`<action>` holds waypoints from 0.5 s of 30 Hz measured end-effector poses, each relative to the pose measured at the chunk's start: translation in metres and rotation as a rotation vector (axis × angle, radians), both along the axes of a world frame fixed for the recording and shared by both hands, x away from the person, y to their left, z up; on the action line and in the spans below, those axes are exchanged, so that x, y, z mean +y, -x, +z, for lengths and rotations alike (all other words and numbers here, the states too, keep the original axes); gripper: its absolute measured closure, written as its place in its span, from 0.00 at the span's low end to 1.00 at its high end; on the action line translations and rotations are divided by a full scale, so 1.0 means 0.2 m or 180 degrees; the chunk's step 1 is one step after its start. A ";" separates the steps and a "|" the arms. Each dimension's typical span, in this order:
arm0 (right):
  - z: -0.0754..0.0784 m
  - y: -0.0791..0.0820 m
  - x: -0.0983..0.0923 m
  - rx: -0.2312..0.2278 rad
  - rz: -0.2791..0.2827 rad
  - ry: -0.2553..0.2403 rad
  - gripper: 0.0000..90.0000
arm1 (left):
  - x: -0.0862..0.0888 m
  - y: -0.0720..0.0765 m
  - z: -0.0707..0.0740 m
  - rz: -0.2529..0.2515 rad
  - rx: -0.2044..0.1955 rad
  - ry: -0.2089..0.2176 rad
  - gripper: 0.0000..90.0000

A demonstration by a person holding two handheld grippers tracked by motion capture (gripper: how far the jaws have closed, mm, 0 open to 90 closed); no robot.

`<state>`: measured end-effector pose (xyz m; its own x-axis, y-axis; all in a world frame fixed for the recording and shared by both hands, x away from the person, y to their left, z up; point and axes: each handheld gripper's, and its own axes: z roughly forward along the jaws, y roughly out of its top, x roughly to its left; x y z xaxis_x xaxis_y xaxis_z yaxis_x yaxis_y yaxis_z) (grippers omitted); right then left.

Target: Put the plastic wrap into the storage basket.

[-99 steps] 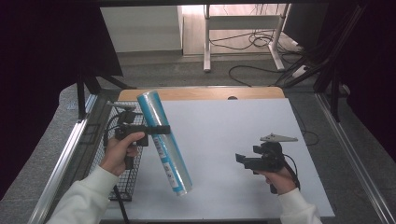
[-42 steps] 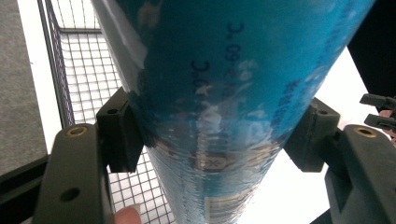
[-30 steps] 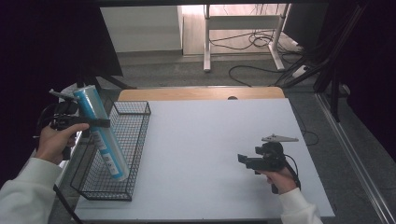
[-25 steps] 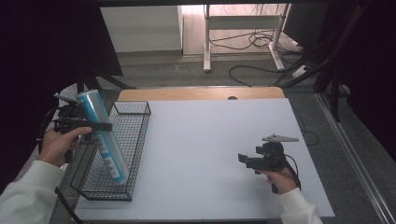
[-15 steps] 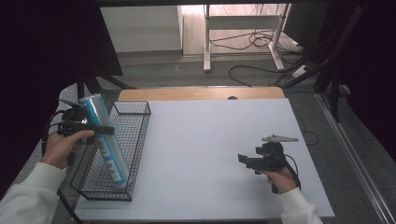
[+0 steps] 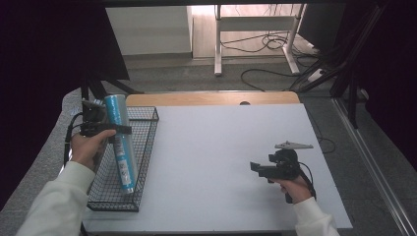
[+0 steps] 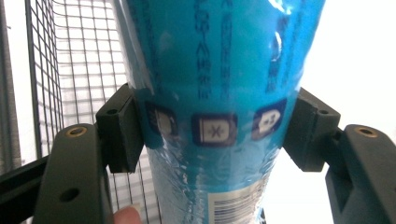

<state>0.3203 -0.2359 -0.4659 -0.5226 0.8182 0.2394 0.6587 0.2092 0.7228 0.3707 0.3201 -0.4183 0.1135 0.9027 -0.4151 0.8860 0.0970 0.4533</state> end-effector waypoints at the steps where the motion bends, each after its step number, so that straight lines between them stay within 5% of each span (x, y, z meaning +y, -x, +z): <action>1: 0.00 0.00 0.00 0.0007 -0.0003 -0.0001 0.15 | -0.01 -0.02 -0.02 0.0010 0.0007 -0.0011 0.35; 15: 0.00 -0.01 0.00 -0.0015 -0.0019 0.0008 0.15 | -0.10 -0.20 -0.21 0.0221 0.0220 -0.0112 0.35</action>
